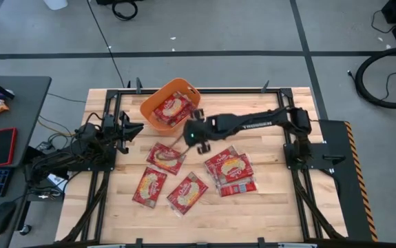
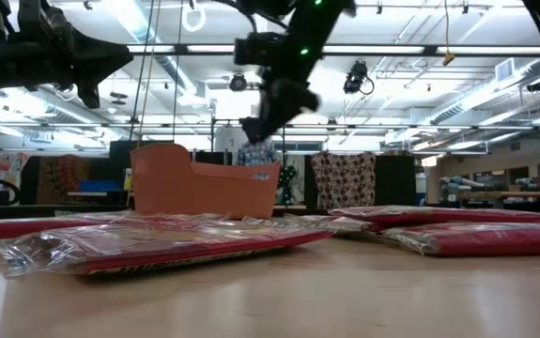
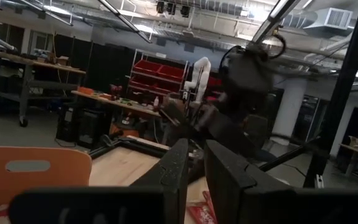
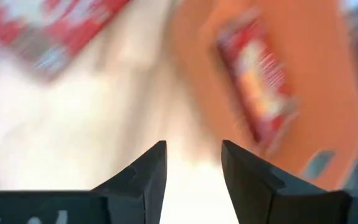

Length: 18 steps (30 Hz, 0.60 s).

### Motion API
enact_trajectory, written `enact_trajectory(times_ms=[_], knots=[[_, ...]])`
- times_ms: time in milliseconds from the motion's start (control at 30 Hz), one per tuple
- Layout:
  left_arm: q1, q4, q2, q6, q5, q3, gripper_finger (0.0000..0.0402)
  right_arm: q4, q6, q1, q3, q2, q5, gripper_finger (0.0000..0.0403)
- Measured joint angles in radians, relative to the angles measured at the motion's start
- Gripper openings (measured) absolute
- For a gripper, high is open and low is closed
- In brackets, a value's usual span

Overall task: Sort popcorn bags into baskets
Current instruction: Put the red popcorn bag into the orange bin

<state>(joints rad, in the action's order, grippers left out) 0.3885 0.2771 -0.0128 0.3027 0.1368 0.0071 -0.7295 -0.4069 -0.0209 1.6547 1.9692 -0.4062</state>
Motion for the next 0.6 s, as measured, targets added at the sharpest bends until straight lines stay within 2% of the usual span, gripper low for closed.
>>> enact_trajectory(times_ms=[200, 433, 600], knots=[[0.0, 0.003, 0.0, -0.004, 0.0, 0.0, 0.0057, -0.287, 0.382, 0.123, 0.0, -0.003, 0.095, 0.0158], [0.0, 0.108, 0.0, -0.12, -0.001, 0.0, 0.0057, -0.449, 0.68, 0.334, -0.001, 0.002, -0.043, 0.016], [0.0, 0.199, 0.0, -0.211, -0.01, 0.0, 0.0057, -0.535, 0.882, 0.432, -0.03, 0.006, -0.043, 0.0185]])
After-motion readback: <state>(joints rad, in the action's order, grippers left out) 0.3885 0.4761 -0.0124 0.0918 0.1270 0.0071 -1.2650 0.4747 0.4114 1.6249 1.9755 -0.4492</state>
